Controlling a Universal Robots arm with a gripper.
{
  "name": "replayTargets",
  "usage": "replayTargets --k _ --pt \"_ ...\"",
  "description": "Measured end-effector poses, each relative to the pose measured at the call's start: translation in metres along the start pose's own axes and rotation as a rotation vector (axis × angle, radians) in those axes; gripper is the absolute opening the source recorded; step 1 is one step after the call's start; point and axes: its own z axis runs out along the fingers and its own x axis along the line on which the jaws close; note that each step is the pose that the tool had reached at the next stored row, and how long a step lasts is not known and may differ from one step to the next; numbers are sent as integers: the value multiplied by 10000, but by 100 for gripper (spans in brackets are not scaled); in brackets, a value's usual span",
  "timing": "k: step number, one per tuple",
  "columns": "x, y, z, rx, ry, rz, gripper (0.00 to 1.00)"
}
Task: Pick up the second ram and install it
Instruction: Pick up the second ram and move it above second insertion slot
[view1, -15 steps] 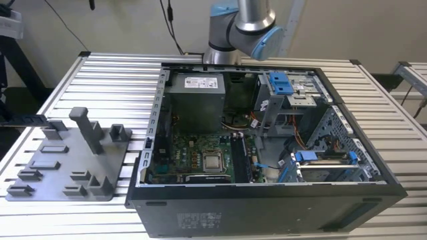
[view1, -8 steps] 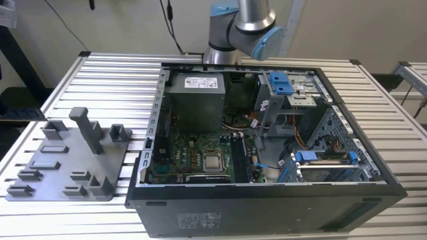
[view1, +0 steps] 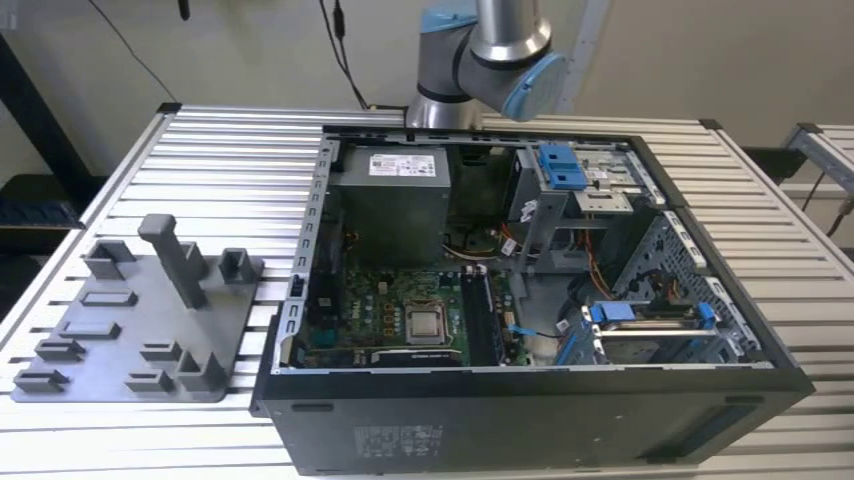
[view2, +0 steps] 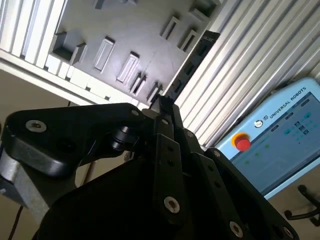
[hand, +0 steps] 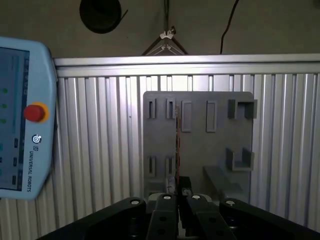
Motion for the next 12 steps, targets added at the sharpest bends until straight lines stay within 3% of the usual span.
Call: replayTargets --k 8,12 --pt "0 -1 -6 -1 0 -1 14" --pt "-1 -35 -4 0 0 -1 14"
